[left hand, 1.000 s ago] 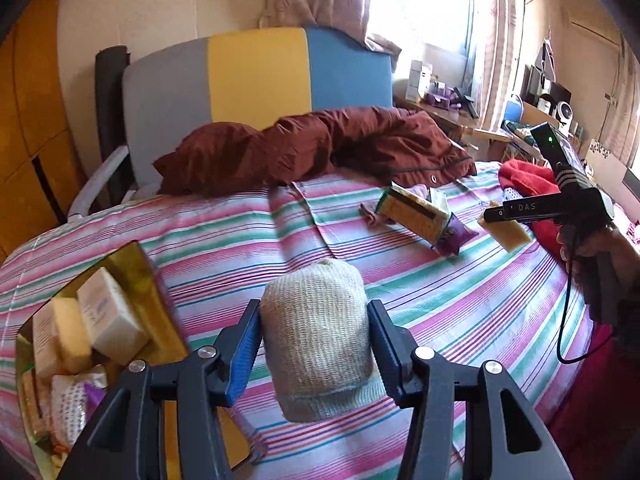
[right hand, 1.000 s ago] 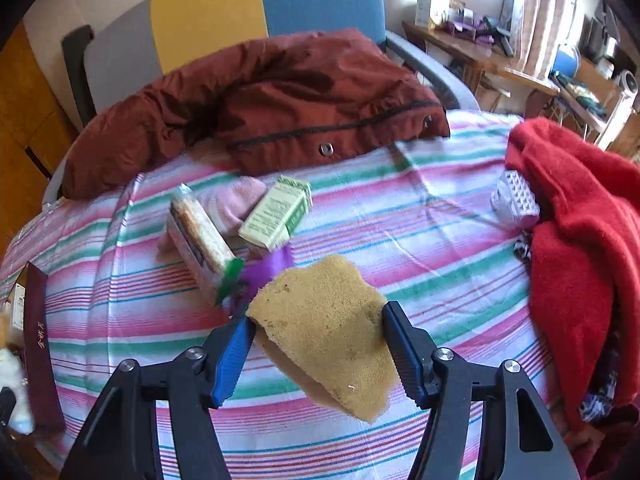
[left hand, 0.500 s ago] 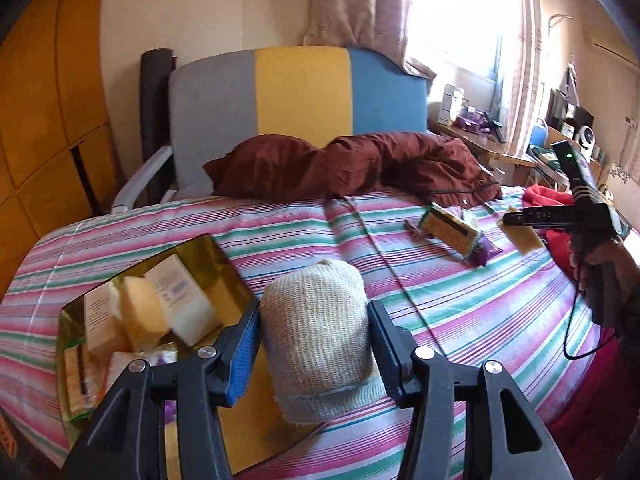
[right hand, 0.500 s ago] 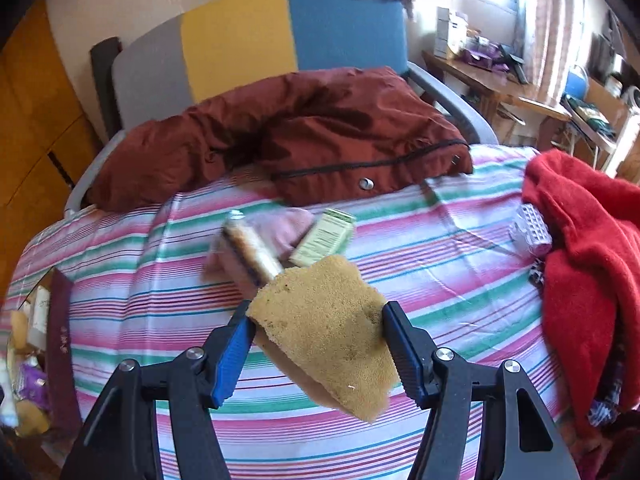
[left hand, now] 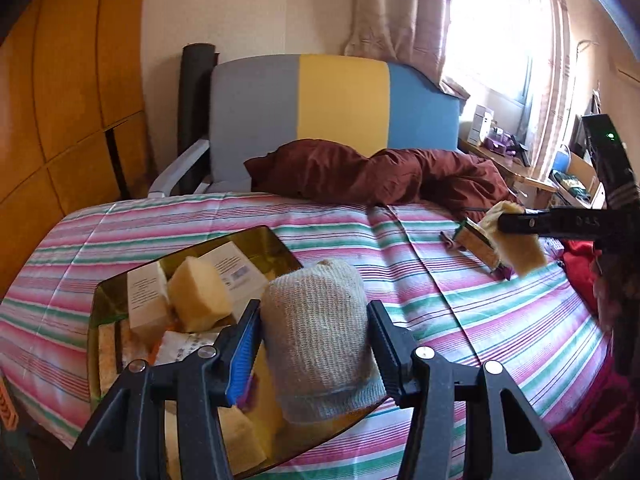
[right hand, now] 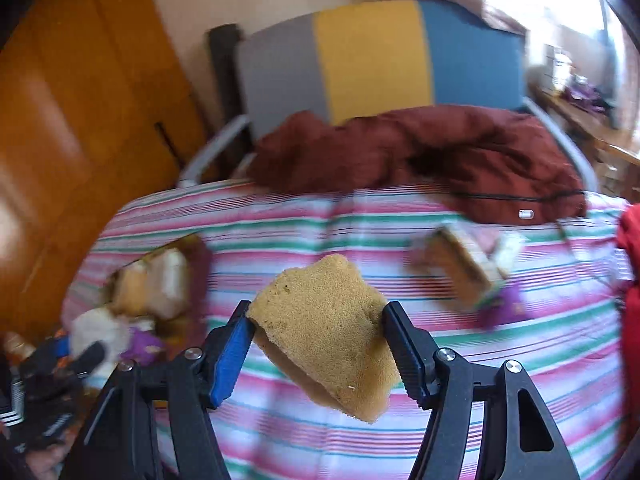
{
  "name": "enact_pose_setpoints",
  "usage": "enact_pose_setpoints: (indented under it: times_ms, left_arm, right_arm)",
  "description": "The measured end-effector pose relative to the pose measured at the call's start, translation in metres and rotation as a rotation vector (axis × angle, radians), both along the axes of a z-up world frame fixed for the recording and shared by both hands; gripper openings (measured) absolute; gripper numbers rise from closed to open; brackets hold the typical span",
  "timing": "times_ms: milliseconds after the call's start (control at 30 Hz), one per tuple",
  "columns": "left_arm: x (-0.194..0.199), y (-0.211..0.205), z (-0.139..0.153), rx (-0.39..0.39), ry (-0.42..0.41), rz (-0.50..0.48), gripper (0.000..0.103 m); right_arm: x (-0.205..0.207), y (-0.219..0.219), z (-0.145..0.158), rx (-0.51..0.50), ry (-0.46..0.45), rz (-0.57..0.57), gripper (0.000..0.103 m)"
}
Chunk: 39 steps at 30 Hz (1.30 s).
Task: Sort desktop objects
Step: 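Carry the white sock and brown sponge to the gold tray and release them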
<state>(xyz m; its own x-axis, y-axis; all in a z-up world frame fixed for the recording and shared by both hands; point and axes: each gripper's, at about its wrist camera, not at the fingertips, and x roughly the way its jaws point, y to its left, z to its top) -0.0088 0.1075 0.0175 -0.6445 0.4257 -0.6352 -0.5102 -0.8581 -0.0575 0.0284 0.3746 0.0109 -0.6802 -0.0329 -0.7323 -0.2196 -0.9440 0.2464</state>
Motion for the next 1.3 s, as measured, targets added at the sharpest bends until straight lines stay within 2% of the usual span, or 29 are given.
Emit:
enact_pose_setpoints:
  times_ms: [200, 300, 467, 767, 900, 1000, 1067, 1100, 1133, 1167, 1300]
  left_arm:
    - [-0.001, -0.018, 0.002, 0.015, 0.005, 0.038, 0.053]
    - [-0.004, -0.029, 0.002, 0.018, 0.008, 0.067, 0.053]
    - [-0.012, -0.054, 0.000, 0.031, -0.003, 0.122, 0.053]
    - [-0.044, -0.109, -0.004, 0.083, -0.046, 0.258, 0.053]
    - [-0.058, -0.120, -0.011, 0.078, -0.062, 0.290, 0.053]
    - [-0.067, -0.124, -0.019, 0.091, -0.103, 0.297, 0.053]
    - [-0.072, -0.123, -0.025, 0.087, -0.122, 0.290, 0.054]
    - [-0.073, -0.123, -0.028, 0.084, -0.140, 0.290, 0.062]
    - [-0.073, -0.125, -0.030, 0.090, -0.148, 0.302, 0.064]
    - [-0.073, -0.127, -0.031, 0.102, -0.153, 0.305, 0.064]
    - [-0.070, -0.135, -0.029, 0.133, -0.155, 0.328, 0.064]
  right_arm:
    - [-0.011, -0.070, -0.008, -0.068, 0.022, 0.121, 0.066]
    - [-0.015, -0.090, -0.017, -0.145, 0.022, 0.158, 0.066]
    - [-0.022, -0.116, -0.030, -0.169, 0.002, 0.196, 0.066]
    - [-0.037, -0.157, -0.037, -0.157, -0.009, 0.275, 0.067]
    - [-0.043, -0.171, -0.037, -0.141, -0.008, 0.302, 0.067]
    - [-0.046, -0.177, -0.037, -0.134, -0.007, 0.308, 0.067]
    - [-0.049, -0.180, -0.038, -0.138, -0.009, 0.316, 0.070]
    - [-0.051, -0.182, -0.039, -0.139, -0.015, 0.323, 0.070]
    - [-0.052, -0.183, -0.040, -0.141, -0.019, 0.321, 0.074]
    - [-0.053, -0.184, -0.042, -0.153, -0.022, 0.323, 0.079]
    - [-0.053, -0.190, -0.045, -0.161, -0.022, 0.339, 0.085]
